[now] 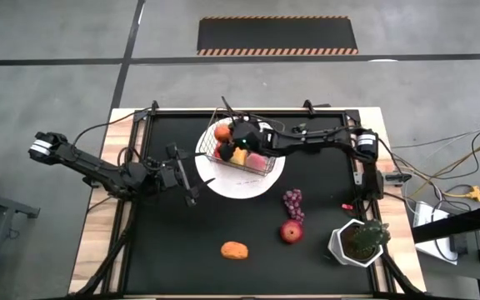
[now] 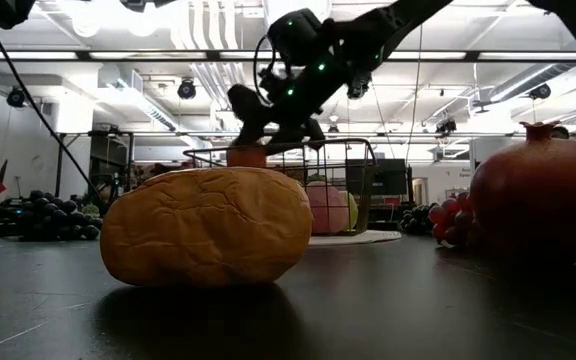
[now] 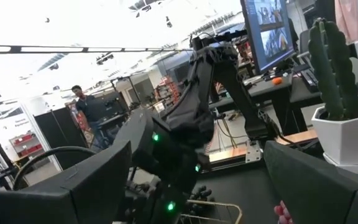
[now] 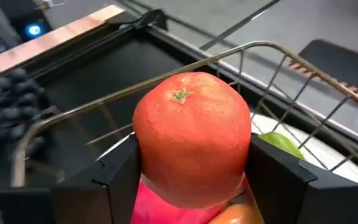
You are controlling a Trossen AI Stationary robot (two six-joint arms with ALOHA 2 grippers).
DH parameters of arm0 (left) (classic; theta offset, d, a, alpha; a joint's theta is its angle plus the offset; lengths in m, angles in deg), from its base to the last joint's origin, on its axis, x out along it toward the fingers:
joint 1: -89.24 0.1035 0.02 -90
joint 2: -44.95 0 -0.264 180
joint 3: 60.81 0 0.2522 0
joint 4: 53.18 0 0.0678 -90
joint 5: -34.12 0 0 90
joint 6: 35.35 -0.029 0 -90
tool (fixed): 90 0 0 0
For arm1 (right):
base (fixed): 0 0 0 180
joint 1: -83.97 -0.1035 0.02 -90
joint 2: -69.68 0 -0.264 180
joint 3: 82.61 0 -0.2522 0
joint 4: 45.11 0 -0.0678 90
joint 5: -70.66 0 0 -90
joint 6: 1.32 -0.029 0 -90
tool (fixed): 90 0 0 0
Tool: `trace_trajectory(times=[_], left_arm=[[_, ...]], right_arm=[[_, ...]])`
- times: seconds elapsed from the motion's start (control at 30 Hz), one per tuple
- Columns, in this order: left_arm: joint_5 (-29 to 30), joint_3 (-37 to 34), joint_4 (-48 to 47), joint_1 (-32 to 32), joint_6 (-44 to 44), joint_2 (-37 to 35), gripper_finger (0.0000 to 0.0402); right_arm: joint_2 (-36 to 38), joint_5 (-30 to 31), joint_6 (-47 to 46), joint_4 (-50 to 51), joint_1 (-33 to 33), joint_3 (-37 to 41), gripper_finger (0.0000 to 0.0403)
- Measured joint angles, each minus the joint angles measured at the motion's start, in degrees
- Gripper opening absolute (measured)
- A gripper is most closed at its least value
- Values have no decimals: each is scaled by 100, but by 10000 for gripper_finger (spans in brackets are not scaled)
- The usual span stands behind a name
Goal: Build produce basket
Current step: Put the orange into the silver basket
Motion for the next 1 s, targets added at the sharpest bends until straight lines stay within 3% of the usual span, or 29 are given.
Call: trace_trajectory(times=[0.17,0.4,1.0], left_arm=[[-3,-2,5,0,-10,0,348],[-8,-2,-2,-2,-10,4,348],[-12,-2,-2,-2,-10,4,348]], right_arm=[[-281,490,203,-445,16,-10,235],[-631,535,220,-485,87,-151,247],[-482,626,381,-253,94,-160,350]])
